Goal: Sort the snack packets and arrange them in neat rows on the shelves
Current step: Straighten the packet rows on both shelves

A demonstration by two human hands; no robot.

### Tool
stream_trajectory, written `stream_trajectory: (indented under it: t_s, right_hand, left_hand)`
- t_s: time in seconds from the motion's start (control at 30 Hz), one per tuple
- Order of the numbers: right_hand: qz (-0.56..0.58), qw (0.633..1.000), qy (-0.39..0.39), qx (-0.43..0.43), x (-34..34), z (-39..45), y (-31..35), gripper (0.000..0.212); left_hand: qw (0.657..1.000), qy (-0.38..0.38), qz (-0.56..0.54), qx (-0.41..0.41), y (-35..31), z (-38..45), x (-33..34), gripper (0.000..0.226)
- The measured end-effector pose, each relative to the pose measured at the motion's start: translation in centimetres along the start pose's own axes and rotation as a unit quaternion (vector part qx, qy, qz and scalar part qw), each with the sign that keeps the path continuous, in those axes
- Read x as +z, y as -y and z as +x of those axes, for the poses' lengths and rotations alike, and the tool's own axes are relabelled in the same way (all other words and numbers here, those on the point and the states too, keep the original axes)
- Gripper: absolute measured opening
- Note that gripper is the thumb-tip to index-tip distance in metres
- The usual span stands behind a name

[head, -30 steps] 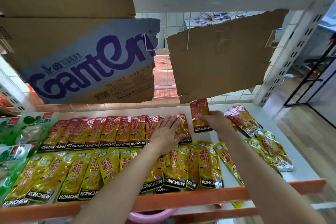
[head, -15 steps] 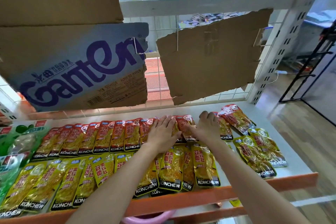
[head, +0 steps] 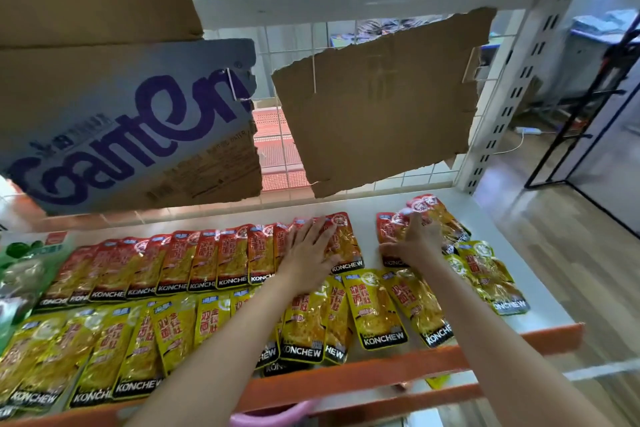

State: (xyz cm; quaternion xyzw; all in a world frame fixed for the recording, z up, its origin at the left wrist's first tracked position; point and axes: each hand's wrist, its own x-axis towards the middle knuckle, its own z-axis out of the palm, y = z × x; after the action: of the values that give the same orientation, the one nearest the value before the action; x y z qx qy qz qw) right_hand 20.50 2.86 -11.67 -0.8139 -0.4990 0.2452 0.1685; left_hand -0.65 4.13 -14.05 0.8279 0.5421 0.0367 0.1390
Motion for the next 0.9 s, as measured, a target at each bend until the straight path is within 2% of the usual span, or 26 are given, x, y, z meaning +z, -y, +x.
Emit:
stream_trajectory:
  t_s: [0.1, 0.23, 0.3, 0.33, 0.4, 0.47, 0.53, 0.57, 0.63, 0.73, 0.83, 0.9]
  right_hand:
    - [0.096, 0.994, 0.029, -0.035, -0.1, 0.1, 0.3, 0.083]
    - [0.242, 0.967, 0.036, -0.067, -0.8, 0.1, 1.9, 0.047]
    - [0.318, 0.944, 0.06, -0.068, -0.8, 0.1, 2.8, 0.039]
    - [0.32, 0.942, 0.071, -0.077, -0.4, -0.1, 3.1, 0.039]
    - [0.219, 0.968, 0.074, -0.102, 1.0, -0.7, 3.5, 0.042]
    - [0.031, 0.991, 0.028, -0.125, 2.5, -1.4, 3.6, 0.047]
    - [-0.111, 0.984, -0.021, -0.139, 2.8, -2.0, 3.7, 0.054]
    - [-0.147, 0.979, -0.031, -0.141, 2.7, -2.1, 3.8, 0.055]
    - [-0.163, 0.975, -0.028, -0.147, 2.2, -1.9, 3.6, 0.055]
    - [-0.129, 0.978, -0.015, -0.166, 1.5, -1.3, 2.7, 0.047]
    - [-0.094, 0.981, -0.066, -0.159, -0.1, -0.3, 1.1, 0.035]
    - [-0.127, 0.977, -0.115, -0.128, -1.5, 0.7, -0.3, 0.033]
  left_hand:
    - [1.0, 0.005, -0.017, 0.0, 0.0, 0.0, -0.2, 0.059]
    - [1.0, 0.016, -0.02, -0.001, -0.2, -0.1, -0.5, 0.057]
    - [1.0, 0.022, -0.014, -0.003, -0.2, 0.0, -0.5, 0.056]
    - [1.0, 0.025, -0.01, -0.005, -0.1, 0.0, -0.5, 0.056]
    - [1.0, 0.029, -0.003, -0.006, -0.1, 0.0, -0.5, 0.055]
    - [0.999, 0.031, -0.001, -0.007, -0.2, -0.1, -0.5, 0.055]
    - [0.999, 0.032, -0.002, -0.008, -0.3, -0.1, -0.6, 0.055]
    - [0.999, 0.037, -0.002, -0.009, -0.2, -0.1, -0.7, 0.055]
    - [0.999, 0.048, -0.001, -0.013, -0.2, 0.2, -1.0, 0.055]
    - [0.999, 0.036, 0.0, -0.02, -1.0, 0.9, -1.8, 0.053]
    - [1.0, 0.001, -0.013, -0.012, -2.6, 1.4, -1.9, 0.057]
    - [1.0, -0.001, -0.027, -0.006, -3.6, 1.7, -1.3, 0.062]
